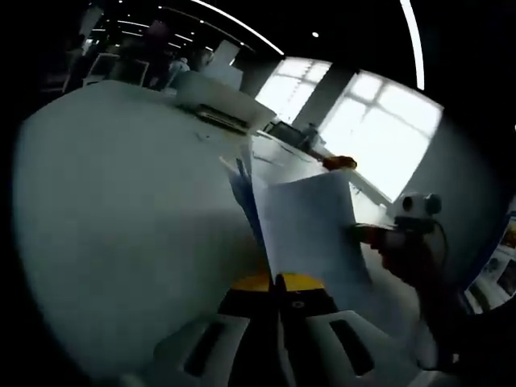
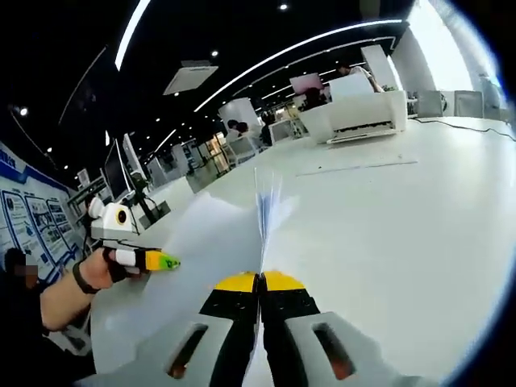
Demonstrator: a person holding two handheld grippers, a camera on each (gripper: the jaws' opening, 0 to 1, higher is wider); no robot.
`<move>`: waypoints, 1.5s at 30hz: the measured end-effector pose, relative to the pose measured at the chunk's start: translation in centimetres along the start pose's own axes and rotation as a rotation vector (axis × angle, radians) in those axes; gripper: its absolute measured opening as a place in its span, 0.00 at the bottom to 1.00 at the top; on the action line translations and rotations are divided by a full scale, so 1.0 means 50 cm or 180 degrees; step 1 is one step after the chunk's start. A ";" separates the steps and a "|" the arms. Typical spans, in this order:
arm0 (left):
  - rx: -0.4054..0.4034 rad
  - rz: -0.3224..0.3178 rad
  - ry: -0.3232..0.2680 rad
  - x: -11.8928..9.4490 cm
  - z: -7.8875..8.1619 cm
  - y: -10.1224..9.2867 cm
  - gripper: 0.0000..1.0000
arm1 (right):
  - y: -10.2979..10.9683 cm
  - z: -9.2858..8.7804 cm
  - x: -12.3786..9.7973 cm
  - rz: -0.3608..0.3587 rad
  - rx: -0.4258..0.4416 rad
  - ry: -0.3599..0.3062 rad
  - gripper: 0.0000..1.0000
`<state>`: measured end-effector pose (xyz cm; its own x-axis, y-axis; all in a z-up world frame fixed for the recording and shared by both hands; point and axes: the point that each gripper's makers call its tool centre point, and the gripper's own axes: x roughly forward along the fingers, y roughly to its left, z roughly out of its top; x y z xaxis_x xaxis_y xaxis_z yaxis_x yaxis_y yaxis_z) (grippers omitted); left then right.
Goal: Organize the stack of printing papers by aligning and flattening the scattered papers on the table
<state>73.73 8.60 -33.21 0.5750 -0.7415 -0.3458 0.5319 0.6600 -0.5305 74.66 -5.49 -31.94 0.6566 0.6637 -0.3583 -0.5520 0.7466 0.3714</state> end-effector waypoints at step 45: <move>0.0962 0.0487 -0.0211 0.024 -0.003 0.031 0.10 | -0.043 -0.045 0.018 -0.0112 -0.0262 -0.0017 0.01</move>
<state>75.16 8.72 -34.56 0.6962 -0.6282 -0.3473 0.5908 0.7763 -0.2197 75.28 -6.38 -34.96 0.6789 0.6370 -0.3652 -0.5688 0.7708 0.2870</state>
